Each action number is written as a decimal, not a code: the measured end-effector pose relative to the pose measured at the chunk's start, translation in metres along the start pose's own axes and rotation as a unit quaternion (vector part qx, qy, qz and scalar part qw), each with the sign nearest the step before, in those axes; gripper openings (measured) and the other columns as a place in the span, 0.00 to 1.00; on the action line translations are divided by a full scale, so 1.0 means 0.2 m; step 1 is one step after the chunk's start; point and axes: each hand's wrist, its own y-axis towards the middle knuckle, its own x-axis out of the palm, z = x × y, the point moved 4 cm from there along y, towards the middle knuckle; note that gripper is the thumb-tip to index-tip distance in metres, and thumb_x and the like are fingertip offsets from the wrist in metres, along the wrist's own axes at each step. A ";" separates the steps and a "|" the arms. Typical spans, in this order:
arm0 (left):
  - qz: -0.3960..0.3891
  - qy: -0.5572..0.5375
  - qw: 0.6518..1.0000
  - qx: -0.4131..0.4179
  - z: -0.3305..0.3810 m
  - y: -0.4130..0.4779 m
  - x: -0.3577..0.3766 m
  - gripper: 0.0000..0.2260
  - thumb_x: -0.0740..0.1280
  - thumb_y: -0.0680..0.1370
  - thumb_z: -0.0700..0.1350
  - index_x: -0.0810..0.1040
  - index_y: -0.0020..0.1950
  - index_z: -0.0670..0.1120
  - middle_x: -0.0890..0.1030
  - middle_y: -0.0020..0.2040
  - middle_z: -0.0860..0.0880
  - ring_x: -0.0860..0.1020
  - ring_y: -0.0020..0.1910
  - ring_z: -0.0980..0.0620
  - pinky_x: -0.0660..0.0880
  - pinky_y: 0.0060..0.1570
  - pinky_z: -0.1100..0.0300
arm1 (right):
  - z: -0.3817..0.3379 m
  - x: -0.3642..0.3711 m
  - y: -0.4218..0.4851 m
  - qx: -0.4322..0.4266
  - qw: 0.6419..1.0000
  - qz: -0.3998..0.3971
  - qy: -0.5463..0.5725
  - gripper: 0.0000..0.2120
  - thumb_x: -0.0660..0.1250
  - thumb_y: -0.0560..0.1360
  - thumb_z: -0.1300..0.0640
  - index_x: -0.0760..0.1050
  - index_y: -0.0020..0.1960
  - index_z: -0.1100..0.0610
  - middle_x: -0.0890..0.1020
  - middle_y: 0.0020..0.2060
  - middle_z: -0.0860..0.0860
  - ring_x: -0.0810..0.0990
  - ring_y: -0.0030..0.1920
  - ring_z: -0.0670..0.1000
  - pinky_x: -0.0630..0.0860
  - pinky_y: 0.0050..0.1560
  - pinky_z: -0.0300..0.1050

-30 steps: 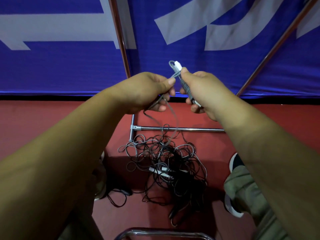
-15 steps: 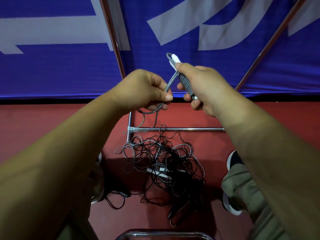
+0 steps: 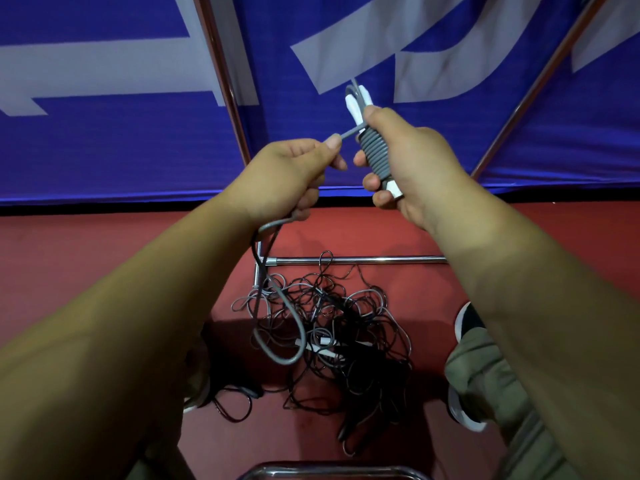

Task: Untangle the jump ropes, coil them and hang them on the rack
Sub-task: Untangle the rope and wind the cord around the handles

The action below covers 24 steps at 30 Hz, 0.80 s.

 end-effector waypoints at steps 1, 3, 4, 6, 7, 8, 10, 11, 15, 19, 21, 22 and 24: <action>-0.007 0.003 1.000 0.002 0.00 0.00 0.00 0.17 0.63 0.86 0.57 0.80 0.53 0.44 0.61 0.30 0.50 0.58 0.25 0.53 0.59 0.25 0.61 | 0.00 -0.01 0.00 0.002 1.000 0.001 0.001 0.19 0.71 0.80 0.41 0.82 0.55 0.57 0.85 0.36 0.52 0.74 0.29 0.51 0.66 0.26 0.41; -0.001 -0.007 1.000 0.009 0.01 0.00 -0.01 0.18 0.61 0.87 0.58 0.80 0.50 0.46 0.58 0.30 0.50 0.55 0.26 0.52 0.56 0.26 0.59 | 0.00 -0.01 0.01 0.003 1.000 -0.002 -0.005 0.19 0.71 0.79 0.41 0.83 0.54 0.58 0.85 0.36 0.51 0.74 0.29 0.51 0.66 0.26 0.41; 0.007 -0.013 1.000 0.016 0.02 0.00 -0.01 0.17 0.61 0.87 0.57 0.80 0.49 0.46 0.58 0.30 0.49 0.54 0.27 0.51 0.55 0.27 0.58 | 0.00 -0.01 0.01 0.002 1.000 -0.005 -0.012 0.19 0.71 0.79 0.40 0.83 0.54 0.57 0.85 0.36 0.51 0.74 0.29 0.51 0.66 0.26 0.41; 0.025 -0.011 0.999 0.042 0.03 0.00 -0.02 0.17 0.61 0.87 0.55 0.80 0.48 0.46 0.58 0.30 0.47 0.53 0.29 0.48 0.54 0.31 0.52 | 0.00 -0.01 0.00 0.001 1.000 -0.013 -0.024 0.20 0.71 0.79 0.40 0.83 0.54 0.57 0.85 0.36 0.51 0.74 0.29 0.51 0.66 0.26 0.41; 0.027 -0.007 0.998 0.058 0.03 0.00 -0.02 0.17 0.61 0.87 0.54 0.81 0.48 0.45 0.58 0.30 0.46 0.53 0.30 0.46 0.54 0.33 0.49 | 0.01 -0.01 0.00 0.001 1.000 -0.015 -0.027 0.20 0.71 0.79 0.39 0.83 0.54 0.57 0.85 0.36 0.51 0.74 0.29 0.51 0.66 0.27 0.41; 0.022 -0.001 0.997 0.072 0.04 -0.01 -0.02 0.17 0.61 0.87 0.53 0.82 0.49 0.44 0.58 0.30 0.45 0.53 0.31 0.44 0.55 0.34 0.47 | 0.01 -0.01 0.00 0.003 1.000 -0.015 -0.027 0.20 0.72 0.79 0.39 0.83 0.54 0.57 0.85 0.36 0.51 0.75 0.29 0.51 0.66 0.27 0.41; -0.012 0.032 0.995 0.095 0.04 -0.01 -0.01 0.16 0.60 0.88 0.52 0.82 0.52 0.42 0.62 0.30 0.45 0.56 0.31 0.44 0.56 0.35 0.49 | 0.00 -0.02 0.00 0.006 1.000 -0.014 -0.021 0.20 0.71 0.79 0.40 0.83 0.54 0.57 0.84 0.35 0.51 0.75 0.29 0.51 0.66 0.27 0.40; -0.031 0.072 0.992 0.103 0.03 -0.01 -0.01 0.15 0.61 0.88 0.50 0.81 0.53 0.41 0.65 0.31 0.45 0.59 0.31 0.46 0.58 0.34 0.53 | 0.00 -0.02 0.00 0.006 1.000 -0.014 -0.023 0.20 0.71 0.79 0.40 0.84 0.54 0.57 0.84 0.35 0.51 0.74 0.29 0.51 0.66 0.27 0.40; -0.069 0.162 0.979 0.099 0.00 -0.02 -0.01 0.11 0.62 0.88 0.44 0.79 0.53 0.40 0.77 0.39 0.44 0.77 0.38 0.52 0.73 0.41 0.62 | 0.00 -0.02 -0.01 0.008 0.999 -0.028 -0.043 0.19 0.71 0.79 0.40 0.83 0.55 0.57 0.85 0.36 0.52 0.74 0.28 0.51 0.65 0.27 0.40; -0.025 0.287 0.953 0.092 -0.01 0.01 -0.06 0.08 0.63 0.87 0.47 0.81 0.52 0.48 0.81 0.38 0.50 0.74 0.35 0.55 0.73 0.40 0.57 | 0.00 -0.01 -0.02 0.028 0.998 -0.051 -0.026 0.18 0.72 0.79 0.41 0.81 0.60 0.54 0.83 0.38 0.52 0.71 0.28 0.50 0.62 0.26 0.40; -0.012 0.326 0.941 0.088 -0.02 0.02 -0.07 0.09 0.63 0.86 0.49 0.81 0.50 0.52 0.84 0.41 0.52 0.74 0.36 0.57 0.73 0.42 0.55 | 0.01 0.00 -0.03 0.039 0.997 -0.070 0.004 0.15 0.72 0.79 0.42 0.81 0.57 0.53 0.82 0.39 0.53 0.69 0.28 0.49 0.60 0.26 0.39; -0.008 0.330 0.940 0.085 -0.02 0.02 -0.07 0.09 0.63 0.86 0.49 0.81 0.50 0.53 0.85 0.42 0.53 0.74 0.35 0.58 0.73 0.42 0.56 | 0.02 0.02 -0.04 0.042 0.996 -0.080 0.015 0.14 0.72 0.79 0.43 0.81 0.56 0.52 0.81 0.39 0.53 0.69 0.27 0.49 0.60 0.27 0.39; 0.007 0.336 0.938 0.080 -0.02 0.03 -0.08 0.10 0.64 0.86 0.49 0.81 0.48 0.53 0.86 0.43 0.53 0.73 0.32 0.60 0.72 0.39 0.58 | 0.03 0.04 -0.05 0.048 0.994 -0.099 0.021 0.13 0.72 0.79 0.43 0.81 0.55 0.53 0.81 0.40 0.53 0.68 0.27 0.48 0.59 0.27 0.38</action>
